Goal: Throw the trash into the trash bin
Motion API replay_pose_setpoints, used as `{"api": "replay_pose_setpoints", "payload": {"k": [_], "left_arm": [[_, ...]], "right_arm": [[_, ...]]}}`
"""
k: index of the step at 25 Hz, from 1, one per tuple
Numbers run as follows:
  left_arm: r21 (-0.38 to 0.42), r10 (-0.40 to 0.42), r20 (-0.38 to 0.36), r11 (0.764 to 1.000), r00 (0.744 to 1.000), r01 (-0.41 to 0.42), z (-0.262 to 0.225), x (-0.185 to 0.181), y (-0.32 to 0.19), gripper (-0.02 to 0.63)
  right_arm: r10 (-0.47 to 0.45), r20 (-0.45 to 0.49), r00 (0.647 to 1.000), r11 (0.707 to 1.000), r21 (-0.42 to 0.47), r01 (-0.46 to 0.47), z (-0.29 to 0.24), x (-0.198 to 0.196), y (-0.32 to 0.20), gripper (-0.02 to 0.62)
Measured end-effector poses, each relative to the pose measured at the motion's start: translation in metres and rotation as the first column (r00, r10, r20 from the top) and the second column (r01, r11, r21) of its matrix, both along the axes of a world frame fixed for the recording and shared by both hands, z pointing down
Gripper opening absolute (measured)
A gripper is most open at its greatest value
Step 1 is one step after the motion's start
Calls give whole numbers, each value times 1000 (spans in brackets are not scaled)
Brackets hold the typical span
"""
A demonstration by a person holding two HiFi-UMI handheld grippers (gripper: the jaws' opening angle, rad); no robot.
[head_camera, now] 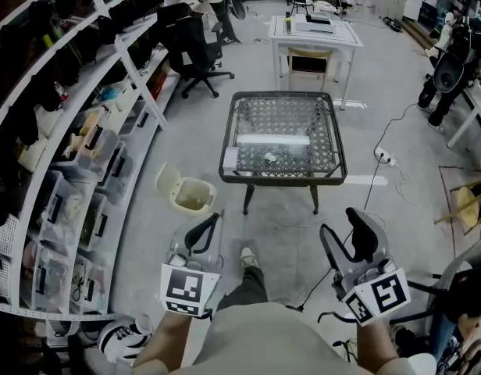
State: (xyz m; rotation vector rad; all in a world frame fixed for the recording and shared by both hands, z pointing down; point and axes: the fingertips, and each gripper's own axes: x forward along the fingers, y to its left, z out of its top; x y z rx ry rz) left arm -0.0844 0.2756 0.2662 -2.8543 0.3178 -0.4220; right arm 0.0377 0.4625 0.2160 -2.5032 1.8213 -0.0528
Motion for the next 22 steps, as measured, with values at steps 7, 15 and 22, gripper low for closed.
{"api": "replay_pose_setpoints", "payload": {"k": [7,15,22], "left_arm": [[-29,-9,3,1000,1000,9,12,33,-54,3],[-64,-24,27,998,999,25,14,68,-153,3],[-73,-12,47,997,999,15,22,106,-243,3]], "right_arm": [[-8,8,1000,999,-40,8,14,34,-59,236],[-10,26,1000,996,-91,12,17,79,-161,236],[11,49,999,987,-162,-2,36,122,-249,236]]}}
